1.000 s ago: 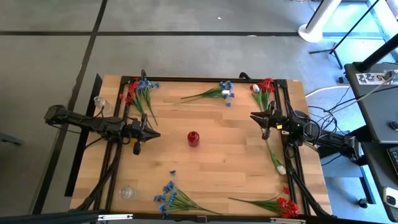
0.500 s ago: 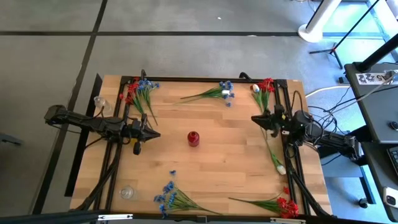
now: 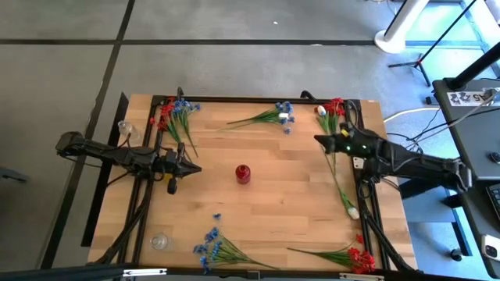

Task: Sort flowers into vase by color
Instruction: Put the bottom right white flower into the red vase

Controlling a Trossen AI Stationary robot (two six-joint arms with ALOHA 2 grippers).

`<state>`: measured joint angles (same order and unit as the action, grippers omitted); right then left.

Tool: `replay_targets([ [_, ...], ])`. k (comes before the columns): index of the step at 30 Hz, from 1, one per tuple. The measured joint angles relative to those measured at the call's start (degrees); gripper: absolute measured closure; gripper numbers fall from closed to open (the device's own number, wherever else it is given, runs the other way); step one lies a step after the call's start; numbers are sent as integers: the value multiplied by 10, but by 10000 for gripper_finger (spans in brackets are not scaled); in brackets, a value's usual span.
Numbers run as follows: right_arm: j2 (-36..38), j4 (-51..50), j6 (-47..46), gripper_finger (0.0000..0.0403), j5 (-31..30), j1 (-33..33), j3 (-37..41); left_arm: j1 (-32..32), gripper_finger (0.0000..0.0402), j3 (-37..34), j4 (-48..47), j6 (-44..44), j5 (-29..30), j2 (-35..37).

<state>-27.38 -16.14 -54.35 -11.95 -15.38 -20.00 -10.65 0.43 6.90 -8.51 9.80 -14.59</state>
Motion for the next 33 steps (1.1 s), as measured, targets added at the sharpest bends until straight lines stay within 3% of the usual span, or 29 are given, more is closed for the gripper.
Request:
replay_targets([
  [5, -131, -138, -46, 399, 23, 0, -98, 0, 386, 0, 0, 0, 0, 0],
  [9, -243, -308, -81, 394, 91, 0, -171, 0, 386, 0, 0, 0, 0, 0],
  [14, -348, -446, -47, 388, 197, 1, -205, 0, 386, 0, 0, 0, 0, 0],
  [19, -419, -477, -57, 326, 273, 46, -206, 0, 386, 0, 0, 0, 0, 0],
  [25, -483, -498, -88, 232, 267, 122, -204, 0, 386, 0, 0, 0, 0, 0],
  [27, -504, -499, -87, 216, 270, 135, -194, 0, 386, 0, 0, 12, 0, 0],
  [30, -534, -481, -70, 207, 275, 141, -172, 0, 386, 0, 2, 118, 10, 0],
  [33, -556, -439, -61, 206, 293, 139, -148, 0, 386, 0, 1, 165, 12, 0],
])
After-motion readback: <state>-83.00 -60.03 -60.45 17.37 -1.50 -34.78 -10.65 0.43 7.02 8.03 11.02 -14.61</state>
